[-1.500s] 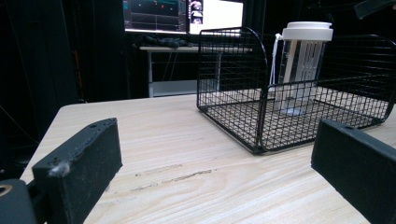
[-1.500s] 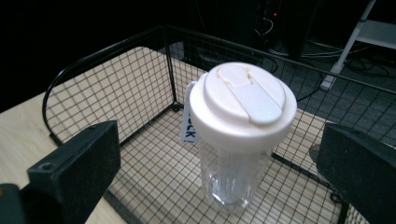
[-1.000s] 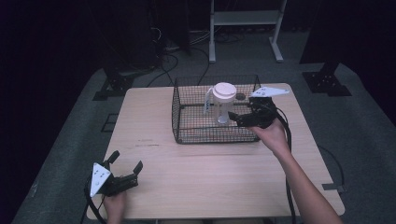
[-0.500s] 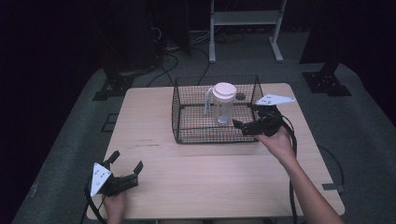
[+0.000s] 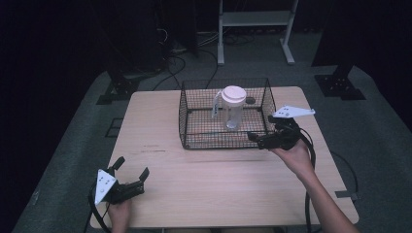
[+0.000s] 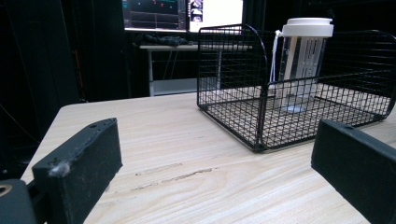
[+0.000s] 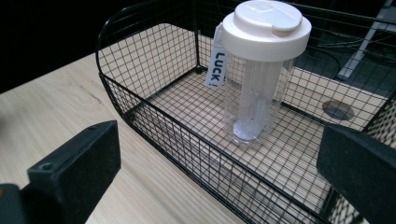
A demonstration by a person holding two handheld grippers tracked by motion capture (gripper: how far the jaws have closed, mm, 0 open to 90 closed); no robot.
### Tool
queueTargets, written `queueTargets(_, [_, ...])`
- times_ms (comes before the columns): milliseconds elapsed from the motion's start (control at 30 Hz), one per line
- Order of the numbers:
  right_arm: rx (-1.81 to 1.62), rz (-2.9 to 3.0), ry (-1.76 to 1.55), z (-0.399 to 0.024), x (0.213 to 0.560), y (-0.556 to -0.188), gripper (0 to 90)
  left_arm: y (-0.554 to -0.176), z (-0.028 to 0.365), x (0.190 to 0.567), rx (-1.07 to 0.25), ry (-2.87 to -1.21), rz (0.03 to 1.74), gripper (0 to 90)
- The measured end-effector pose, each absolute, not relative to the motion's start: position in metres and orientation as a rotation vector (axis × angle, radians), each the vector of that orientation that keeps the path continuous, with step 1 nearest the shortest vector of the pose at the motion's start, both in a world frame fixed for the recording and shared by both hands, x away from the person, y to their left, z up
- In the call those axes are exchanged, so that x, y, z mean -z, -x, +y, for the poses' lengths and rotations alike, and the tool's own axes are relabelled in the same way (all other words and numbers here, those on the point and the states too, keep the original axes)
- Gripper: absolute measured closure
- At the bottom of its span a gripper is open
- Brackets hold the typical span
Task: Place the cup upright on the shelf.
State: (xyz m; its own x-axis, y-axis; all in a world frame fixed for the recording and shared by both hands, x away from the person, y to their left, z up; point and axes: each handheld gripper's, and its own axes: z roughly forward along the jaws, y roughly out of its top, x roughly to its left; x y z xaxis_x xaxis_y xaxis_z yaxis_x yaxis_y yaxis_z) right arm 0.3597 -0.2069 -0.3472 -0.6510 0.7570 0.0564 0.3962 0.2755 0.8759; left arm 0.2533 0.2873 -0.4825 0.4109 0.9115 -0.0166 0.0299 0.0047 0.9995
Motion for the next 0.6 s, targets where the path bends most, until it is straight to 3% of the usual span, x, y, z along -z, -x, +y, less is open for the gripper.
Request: queueTargets(600, [-1.305,2.195,-1.068,-0.220,0.367,-0.344,0.0,-0.253,0.286,0.483,-0.873,-1.401,0.913,0.9])
